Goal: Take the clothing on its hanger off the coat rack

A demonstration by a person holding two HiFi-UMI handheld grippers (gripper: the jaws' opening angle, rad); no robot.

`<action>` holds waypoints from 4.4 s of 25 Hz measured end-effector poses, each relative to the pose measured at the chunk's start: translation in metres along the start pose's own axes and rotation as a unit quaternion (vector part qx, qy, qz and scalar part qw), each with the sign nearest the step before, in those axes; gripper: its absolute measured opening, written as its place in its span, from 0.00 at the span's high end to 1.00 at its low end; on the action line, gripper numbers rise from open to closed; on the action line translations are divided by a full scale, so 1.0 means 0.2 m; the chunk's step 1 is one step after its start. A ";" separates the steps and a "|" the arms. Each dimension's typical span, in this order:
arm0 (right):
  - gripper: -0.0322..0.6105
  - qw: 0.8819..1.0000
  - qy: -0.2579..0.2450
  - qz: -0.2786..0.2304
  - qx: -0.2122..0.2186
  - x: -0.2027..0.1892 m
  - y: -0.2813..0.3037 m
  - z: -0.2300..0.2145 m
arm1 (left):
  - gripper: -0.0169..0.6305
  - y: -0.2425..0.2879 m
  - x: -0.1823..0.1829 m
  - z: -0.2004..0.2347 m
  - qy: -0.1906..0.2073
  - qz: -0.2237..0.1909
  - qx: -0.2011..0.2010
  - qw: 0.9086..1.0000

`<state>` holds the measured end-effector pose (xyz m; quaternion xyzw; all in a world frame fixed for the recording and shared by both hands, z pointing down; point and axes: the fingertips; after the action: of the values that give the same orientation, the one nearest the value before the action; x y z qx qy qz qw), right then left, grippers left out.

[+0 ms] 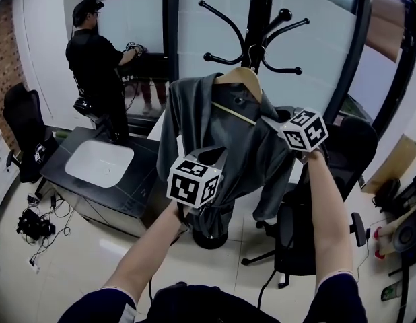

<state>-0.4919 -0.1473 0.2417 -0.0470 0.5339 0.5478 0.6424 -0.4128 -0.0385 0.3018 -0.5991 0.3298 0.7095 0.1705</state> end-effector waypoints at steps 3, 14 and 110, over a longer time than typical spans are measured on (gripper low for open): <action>0.91 1.000 -0.003 -0.004 -0.009 0.03 -0.06 -0.03 | 0.95 -0.01 0.02 0.00 0.002 0.000 0.000 1.000; 0.91 0.999 -0.036 0.011 -0.038 0.08 -0.21 -0.08 | 0.95 -0.04 0.10 -0.04 0.015 -0.018 -0.013 1.000; 0.91 0.882 0.204 0.201 -0.373 -1.43 -2.94 0.92 | 0.95 -0.26 -0.26 -2.61 0.118 0.014 -0.431 0.895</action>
<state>0.1166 -0.4486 0.2216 -0.2854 0.4072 0.8023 0.3301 0.0164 -0.3429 0.3036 -0.6883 0.0176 0.7086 -0.1544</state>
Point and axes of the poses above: the fingertips, and each gripper's own axes: y forward along the fingers, z to its left, x out of its top, and after that the axes turned 9 degrees about z, right-handed
